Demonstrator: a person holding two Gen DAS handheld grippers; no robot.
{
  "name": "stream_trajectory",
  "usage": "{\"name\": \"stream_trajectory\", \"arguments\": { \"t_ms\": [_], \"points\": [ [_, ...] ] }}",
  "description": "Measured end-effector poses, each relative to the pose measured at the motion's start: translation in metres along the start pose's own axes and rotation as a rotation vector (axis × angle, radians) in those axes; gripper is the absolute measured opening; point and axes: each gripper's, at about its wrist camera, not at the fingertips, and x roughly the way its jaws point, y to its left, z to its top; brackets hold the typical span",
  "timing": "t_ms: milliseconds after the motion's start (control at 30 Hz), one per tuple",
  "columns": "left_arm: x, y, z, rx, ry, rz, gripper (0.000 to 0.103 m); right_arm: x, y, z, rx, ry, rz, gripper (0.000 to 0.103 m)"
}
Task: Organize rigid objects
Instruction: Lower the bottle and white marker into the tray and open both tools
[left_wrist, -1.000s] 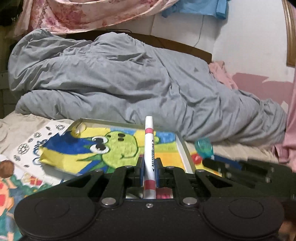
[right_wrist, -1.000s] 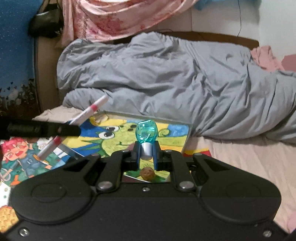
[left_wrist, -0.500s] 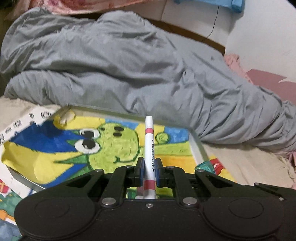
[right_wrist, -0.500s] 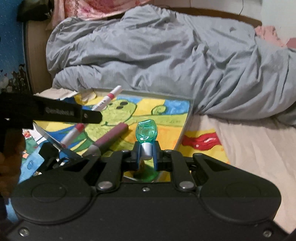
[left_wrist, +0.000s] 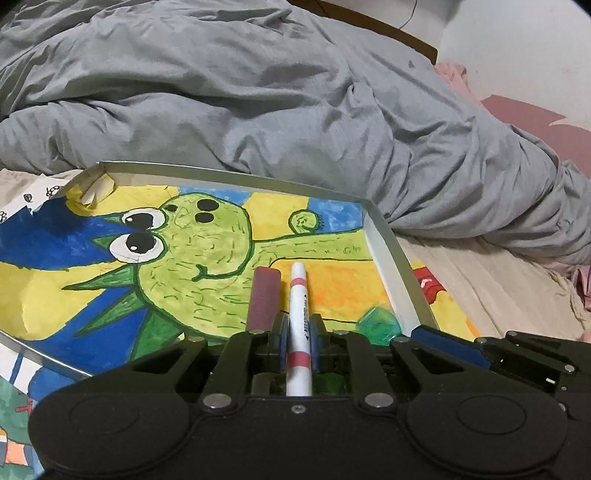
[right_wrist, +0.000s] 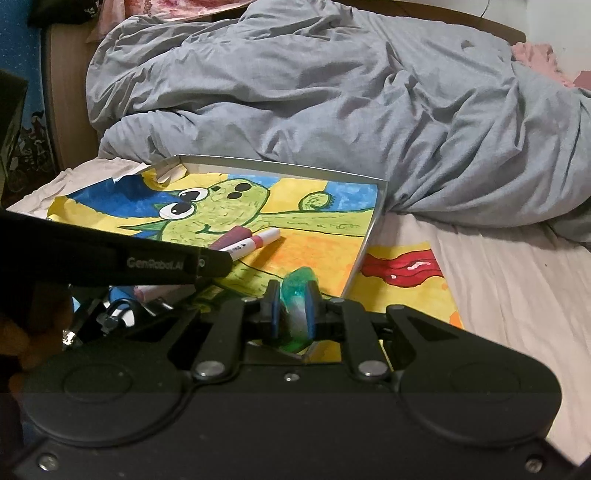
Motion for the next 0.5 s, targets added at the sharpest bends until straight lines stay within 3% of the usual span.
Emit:
{"name": "stream_trajectory", "arguments": {
  "t_ms": [167, 267, 333, 500],
  "points": [
    [-0.008, 0.003, 0.0, -0.008, -0.012, -0.017, 0.023, -0.004, 0.001, 0.0, -0.018, 0.0, -0.01, 0.017],
    [-0.017, 0.007, 0.0, -0.025, -0.033, -0.018, 0.03, -0.012, 0.002, 0.002, -0.024, -0.014, -0.005, 0.03],
    [-0.026, 0.01, 0.001, -0.037, -0.053, -0.019, 0.035, -0.018, 0.004, 0.003, -0.036, -0.023, -0.016, 0.049],
    [-0.051, 0.016, 0.0, -0.038, -0.092, 0.004, 0.048, -0.031, 0.003, 0.004, -0.019, -0.04, -0.015, 0.057]
  ]
}}
